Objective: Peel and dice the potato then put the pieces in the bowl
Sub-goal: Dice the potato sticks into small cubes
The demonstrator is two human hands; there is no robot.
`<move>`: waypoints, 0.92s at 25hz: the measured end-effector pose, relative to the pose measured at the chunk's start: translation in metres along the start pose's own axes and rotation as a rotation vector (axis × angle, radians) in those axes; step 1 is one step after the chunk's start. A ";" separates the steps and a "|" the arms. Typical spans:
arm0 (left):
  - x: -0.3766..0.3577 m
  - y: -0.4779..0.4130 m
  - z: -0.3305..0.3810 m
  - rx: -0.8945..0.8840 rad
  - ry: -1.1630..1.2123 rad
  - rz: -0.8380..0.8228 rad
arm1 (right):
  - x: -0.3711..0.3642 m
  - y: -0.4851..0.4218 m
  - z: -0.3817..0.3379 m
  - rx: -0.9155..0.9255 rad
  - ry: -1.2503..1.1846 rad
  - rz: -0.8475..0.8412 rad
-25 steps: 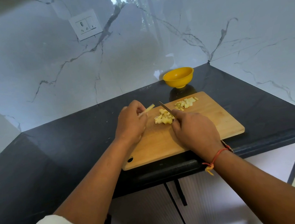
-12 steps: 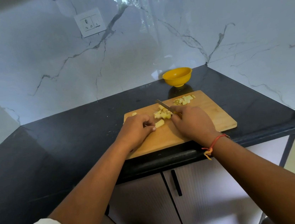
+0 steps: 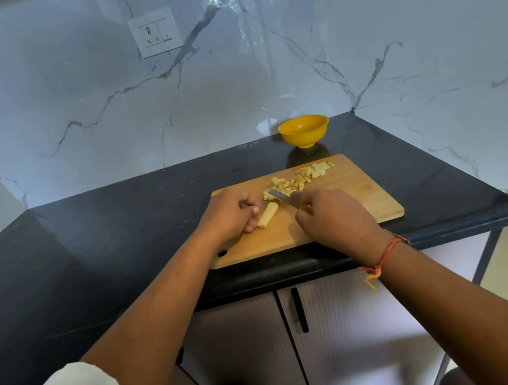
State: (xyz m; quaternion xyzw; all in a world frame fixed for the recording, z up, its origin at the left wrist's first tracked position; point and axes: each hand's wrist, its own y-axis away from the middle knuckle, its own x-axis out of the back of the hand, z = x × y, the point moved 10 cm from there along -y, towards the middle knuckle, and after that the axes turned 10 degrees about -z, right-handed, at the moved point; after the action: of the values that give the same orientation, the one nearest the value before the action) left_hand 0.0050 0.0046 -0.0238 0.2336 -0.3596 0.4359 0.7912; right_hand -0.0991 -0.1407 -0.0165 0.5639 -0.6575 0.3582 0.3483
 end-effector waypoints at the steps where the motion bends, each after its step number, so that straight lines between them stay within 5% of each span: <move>1: 0.000 0.001 -0.002 0.018 0.050 -0.012 | -0.001 0.000 -0.001 -0.004 0.008 -0.010; 23: -0.010 -0.012 0.011 -0.030 -0.212 -0.001 | -0.007 0.001 -0.003 -0.059 0.113 -0.069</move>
State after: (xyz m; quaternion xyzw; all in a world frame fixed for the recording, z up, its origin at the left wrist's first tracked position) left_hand 0.0075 -0.0142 -0.0255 0.2668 -0.4479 0.4028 0.7523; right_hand -0.0990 -0.1351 -0.0212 0.5545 -0.6274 0.3580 0.4133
